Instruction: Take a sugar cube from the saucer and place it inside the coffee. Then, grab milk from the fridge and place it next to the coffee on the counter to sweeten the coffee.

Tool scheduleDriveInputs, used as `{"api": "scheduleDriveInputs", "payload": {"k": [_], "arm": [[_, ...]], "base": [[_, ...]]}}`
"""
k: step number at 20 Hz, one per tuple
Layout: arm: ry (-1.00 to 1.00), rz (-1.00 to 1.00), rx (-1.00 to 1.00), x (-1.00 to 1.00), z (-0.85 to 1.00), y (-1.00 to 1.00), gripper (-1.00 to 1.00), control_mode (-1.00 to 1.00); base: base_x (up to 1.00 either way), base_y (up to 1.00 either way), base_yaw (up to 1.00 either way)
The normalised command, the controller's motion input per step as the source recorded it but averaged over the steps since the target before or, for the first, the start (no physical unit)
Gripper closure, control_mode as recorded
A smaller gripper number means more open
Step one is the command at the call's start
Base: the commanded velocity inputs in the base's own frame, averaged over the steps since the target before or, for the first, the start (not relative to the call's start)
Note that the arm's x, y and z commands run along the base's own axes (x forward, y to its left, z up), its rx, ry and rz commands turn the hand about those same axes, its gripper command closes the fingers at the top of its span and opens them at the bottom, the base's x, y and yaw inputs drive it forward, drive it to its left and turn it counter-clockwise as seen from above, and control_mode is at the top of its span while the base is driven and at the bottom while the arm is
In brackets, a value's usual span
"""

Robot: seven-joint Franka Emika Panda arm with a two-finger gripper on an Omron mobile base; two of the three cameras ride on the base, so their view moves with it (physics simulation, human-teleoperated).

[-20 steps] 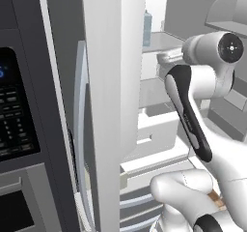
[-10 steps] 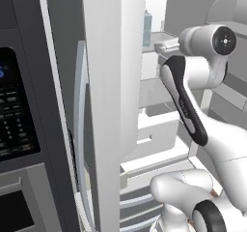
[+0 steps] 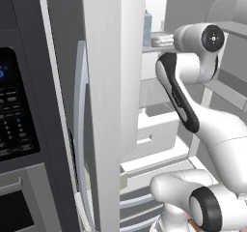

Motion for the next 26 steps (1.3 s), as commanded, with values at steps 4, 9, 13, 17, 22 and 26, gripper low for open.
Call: {"api": "scheduleDriveInputs", "payload": {"k": [4,9,13,17,22,26], "arm": [[0.00,-0.13,0.06,0.39,0.00,0.00,-1.00,-1.00],[0.00,-0.05,0.09,0.37,0.00,0.00,-1.00,-1.00],[0.02,0.00,0.10,0.26,0.00,0.00,-1.00,-1.00],[0.02,0.01,0.07,0.22,0.00,0.00,-1.00,-1.00],[0.02,0.01,0.02,0.23,0.00,0.00,-1.00,-1.00],[0.02,0.03,0.00,0.31,0.00,0.00,-1.00,-1.00]], "base": [[0.00,0.00,0.00],[0.00,0.00,0.00],[0.00,0.00,0.00],[0.00,0.00,0.00],[0.00,0.00,0.00],[0.00,0.00,0.00]]}}
